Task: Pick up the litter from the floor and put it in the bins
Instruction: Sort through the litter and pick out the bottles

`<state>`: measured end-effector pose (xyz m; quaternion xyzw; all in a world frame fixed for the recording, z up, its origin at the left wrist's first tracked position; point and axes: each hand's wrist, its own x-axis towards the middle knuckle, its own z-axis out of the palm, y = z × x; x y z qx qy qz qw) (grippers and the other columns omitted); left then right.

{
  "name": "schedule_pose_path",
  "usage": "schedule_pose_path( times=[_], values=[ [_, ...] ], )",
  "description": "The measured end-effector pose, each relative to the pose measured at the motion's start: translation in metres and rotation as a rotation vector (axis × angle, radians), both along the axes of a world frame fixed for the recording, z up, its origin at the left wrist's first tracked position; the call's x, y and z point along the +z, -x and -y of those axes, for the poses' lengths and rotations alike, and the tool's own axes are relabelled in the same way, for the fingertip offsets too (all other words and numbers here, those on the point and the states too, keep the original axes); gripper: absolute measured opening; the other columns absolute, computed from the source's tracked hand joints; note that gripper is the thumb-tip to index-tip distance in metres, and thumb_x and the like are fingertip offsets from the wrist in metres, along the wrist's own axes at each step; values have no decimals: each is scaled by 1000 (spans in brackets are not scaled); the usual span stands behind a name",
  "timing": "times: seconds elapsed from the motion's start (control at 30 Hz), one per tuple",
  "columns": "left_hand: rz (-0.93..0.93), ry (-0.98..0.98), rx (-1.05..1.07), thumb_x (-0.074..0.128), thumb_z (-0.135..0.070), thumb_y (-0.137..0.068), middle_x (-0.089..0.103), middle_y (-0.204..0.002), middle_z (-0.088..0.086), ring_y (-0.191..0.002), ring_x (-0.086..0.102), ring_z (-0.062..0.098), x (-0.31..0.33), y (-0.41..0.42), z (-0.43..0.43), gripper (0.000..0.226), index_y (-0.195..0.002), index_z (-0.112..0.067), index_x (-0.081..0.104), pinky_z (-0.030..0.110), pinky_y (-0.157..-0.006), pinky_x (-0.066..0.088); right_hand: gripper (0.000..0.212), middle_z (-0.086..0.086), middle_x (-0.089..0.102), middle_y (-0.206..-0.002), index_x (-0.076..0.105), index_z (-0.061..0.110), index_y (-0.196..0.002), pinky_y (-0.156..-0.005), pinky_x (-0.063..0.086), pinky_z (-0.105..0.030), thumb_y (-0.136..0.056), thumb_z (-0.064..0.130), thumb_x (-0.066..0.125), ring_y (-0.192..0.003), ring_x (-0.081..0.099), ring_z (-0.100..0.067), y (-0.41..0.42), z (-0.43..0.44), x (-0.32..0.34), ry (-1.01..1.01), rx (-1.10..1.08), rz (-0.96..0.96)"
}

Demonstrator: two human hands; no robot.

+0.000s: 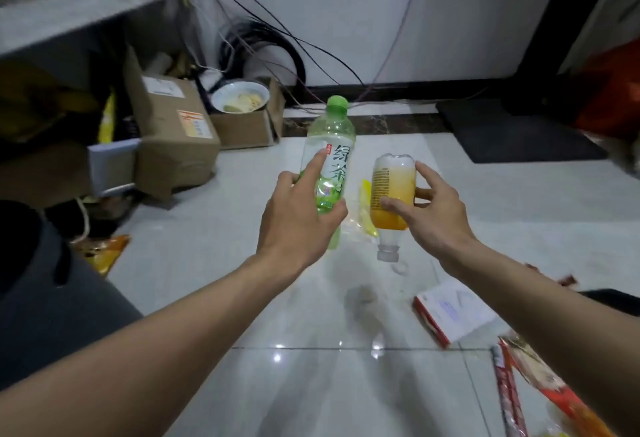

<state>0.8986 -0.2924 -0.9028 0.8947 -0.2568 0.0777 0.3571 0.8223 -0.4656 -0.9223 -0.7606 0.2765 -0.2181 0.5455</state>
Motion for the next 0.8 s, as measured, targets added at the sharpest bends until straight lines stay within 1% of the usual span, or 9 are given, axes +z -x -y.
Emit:
schedule_pose_path(
  times=[0.07,0.13,0.2,0.33,0.4,0.53,0.63,0.7,0.8],
  values=[
    [43,21,63,63,-44,-85,41,-101,-3,-83,44,11,17,-14,-18,74,-146,-52,21,21,-75,33,79,3,54,-117,39,39,-142,-82,54,-34,-76,29,81,-105,58,-18,-25,-20,16,15,55,30],
    [86,49,119,64,-43,-84,42,-101,-2,-85,44,12,33,-26,-39,75,-146,-52,22,21,-75,34,80,5,55,-114,39,39,-142,-87,54,-36,-75,30,82,-109,57,-17,-49,-41,33,34,106,63],
    [121,82,181,65,-43,-84,42,-100,-3,-85,43,11,48,-37,-61,74,-145,-52,24,19,-75,33,78,8,57,-116,42,40,-139,-91,53,-40,-73,32,82,-112,56,-15,-73,-62,49,52,154,97],
    [172,127,304,65,-43,-84,43,-99,-3,-87,43,12,71,-50,-113,73,-145,-51,25,18,-77,31,71,9,59,-117,48,39,-135,-89,54,-44,-72,33,82,-109,56,-11,-115,-113,74,26,263,181],
    [185,127,358,65,-42,-84,42,-100,-3,-86,42,10,78,-52,-142,73,-145,-50,26,15,-76,30,75,7,61,-120,47,37,-136,-90,54,-44,-71,32,83,-110,57,-11,-131,-143,83,-25,320,211],
    [216,77,485,65,-43,-83,43,-102,-2,-86,48,13,90,-48,-202,74,-144,-52,25,26,-79,43,81,5,65,-120,47,35,-138,-87,56,-43,-66,34,84,-104,64,-15,-154,-205,92,-136,442,250],
    [237,35,595,64,-42,-83,42,-102,-1,-85,47,14,97,-42,-243,73,-145,-50,25,25,-77,39,86,4,64,-120,43,37,-140,-81,58,-42,-64,36,84,-100,66,-16,-162,-249,98,-200,501,266],
    [239,-4,651,64,-42,-84,41,-103,-1,-82,45,13,98,-36,-268,74,-146,-50,25,24,-75,36,84,3,63,-122,44,34,-140,-79,59,-41,-66,34,84,-101,66,-17,-164,-272,101,-244,540,272],
    [212,-65,706,64,-44,-85,39,-102,-2,-78,43,10,93,-26,-296,74,-146,-50,23,24,-73,36,82,5,61,-123,44,34,-139,-85,57,-43,-68,33,84,-104,65,-19,-163,-298,101,-284,578,273]
  ],
)
